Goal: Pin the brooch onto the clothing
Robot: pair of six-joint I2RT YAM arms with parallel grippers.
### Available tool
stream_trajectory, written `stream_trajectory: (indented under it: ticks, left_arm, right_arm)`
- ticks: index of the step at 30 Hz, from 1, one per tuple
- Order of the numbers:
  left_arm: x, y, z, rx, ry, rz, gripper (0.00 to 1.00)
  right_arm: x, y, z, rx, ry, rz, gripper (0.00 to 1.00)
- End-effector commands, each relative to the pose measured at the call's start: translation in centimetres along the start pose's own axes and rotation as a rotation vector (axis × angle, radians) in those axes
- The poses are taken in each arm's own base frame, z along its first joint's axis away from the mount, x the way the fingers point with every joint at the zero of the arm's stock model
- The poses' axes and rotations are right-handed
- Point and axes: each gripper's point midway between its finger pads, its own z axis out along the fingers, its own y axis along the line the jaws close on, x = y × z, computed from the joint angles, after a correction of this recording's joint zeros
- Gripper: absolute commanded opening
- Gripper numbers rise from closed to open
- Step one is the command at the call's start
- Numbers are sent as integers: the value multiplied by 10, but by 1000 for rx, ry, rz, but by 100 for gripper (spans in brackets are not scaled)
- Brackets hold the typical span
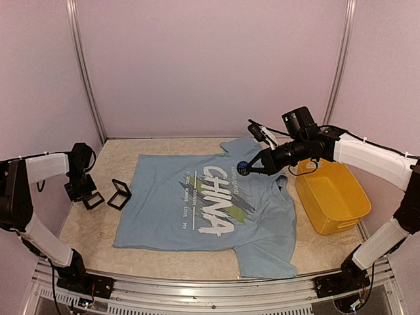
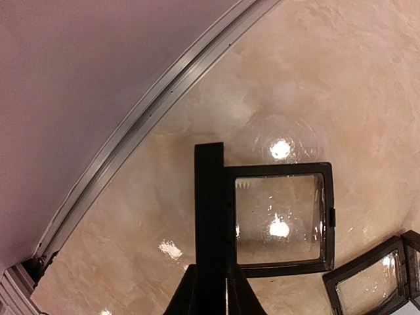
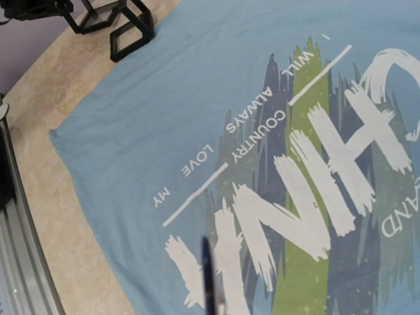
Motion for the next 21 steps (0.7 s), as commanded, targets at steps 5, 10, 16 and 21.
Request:
stream_trajectory:
  ticks: [5,10,16,21]
  left_arm:
    - [-14,-9,-22,86,-68,-22,44]
    - [-50,-8,-85,142,-232,-73,56]
    - [-70,-56,-217,445,-448,-65,54]
    - [-37,-136,-329,818,-499,121,53]
  right_arm:
    - [-27,9,-19,11,-85,-114,0]
    - [-35,14,-33,36,-119,-180,0]
    - [-79,29,-79,186,-362,-505,0]
    - [-117,66,-143,401,-761,-1003,0]
